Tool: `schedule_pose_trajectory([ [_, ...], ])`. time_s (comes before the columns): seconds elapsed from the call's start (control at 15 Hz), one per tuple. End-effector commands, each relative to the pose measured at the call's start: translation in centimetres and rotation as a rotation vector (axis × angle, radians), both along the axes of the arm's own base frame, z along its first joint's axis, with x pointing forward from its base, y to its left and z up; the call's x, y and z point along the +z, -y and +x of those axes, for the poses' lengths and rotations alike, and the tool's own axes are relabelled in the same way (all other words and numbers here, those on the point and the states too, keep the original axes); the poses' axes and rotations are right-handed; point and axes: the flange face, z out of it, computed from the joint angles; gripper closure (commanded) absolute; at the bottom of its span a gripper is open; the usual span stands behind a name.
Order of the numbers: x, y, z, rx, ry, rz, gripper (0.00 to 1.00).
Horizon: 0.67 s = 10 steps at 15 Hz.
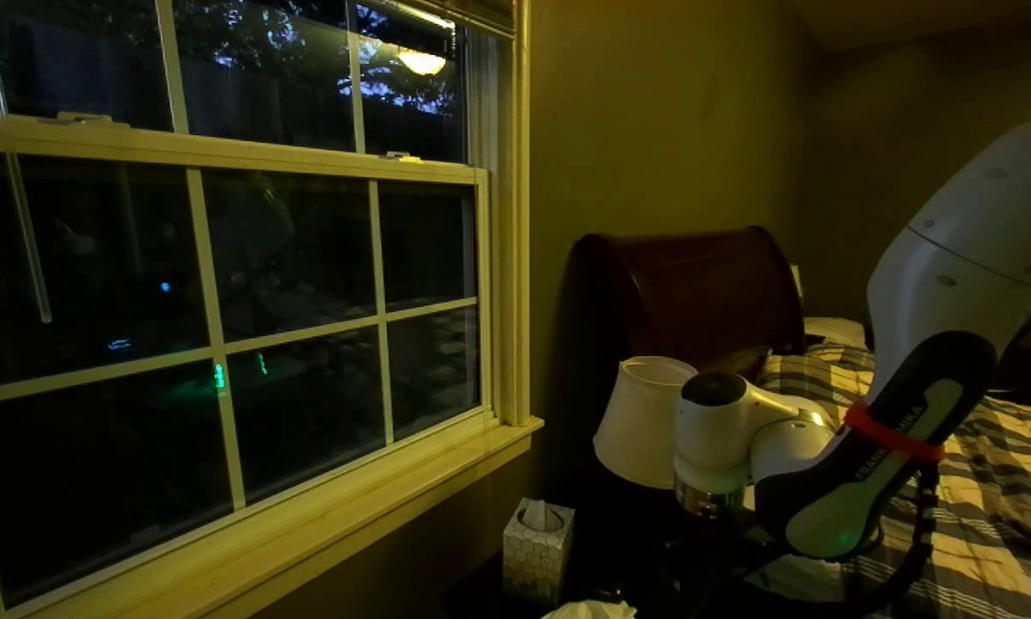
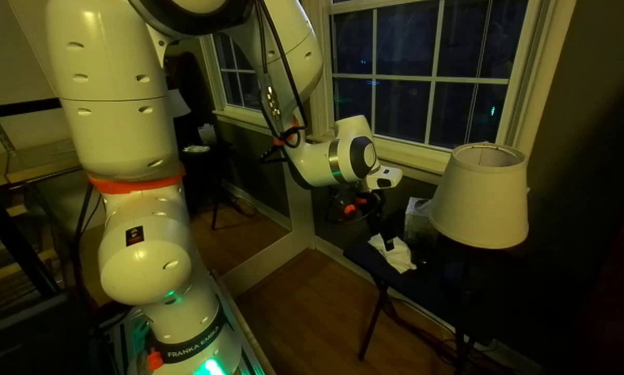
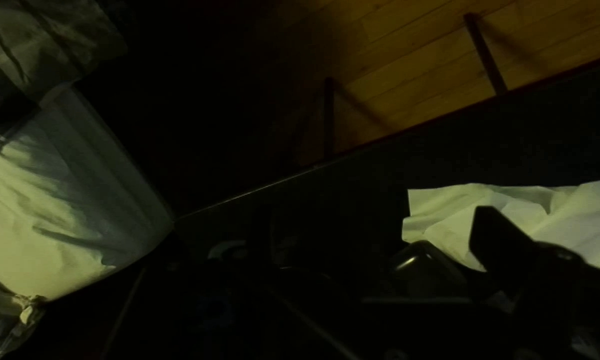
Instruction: Turn on the lamp
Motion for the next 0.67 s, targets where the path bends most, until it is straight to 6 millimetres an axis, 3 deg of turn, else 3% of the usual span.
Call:
schedule_pose_trajectory([
  [0.0, -2.0, 0.4, 0.7, -0.030, 0.034, -0.015, 0.00],
  [0.13, -2.9, 0.6, 1.1, -0.069, 0.070, -0.025, 0.00],
  [0.2, -3.2, 0.8, 1.6, -0.089, 0.109, -0.026, 0.25],
  [0.33, -3.6, 1.6, 2.7, -0.131, 0.166, -0.049, 0.34],
  [0.6, -4.8, 2.9, 5.1, -0.196, 0.285, -0.087, 0.67],
])
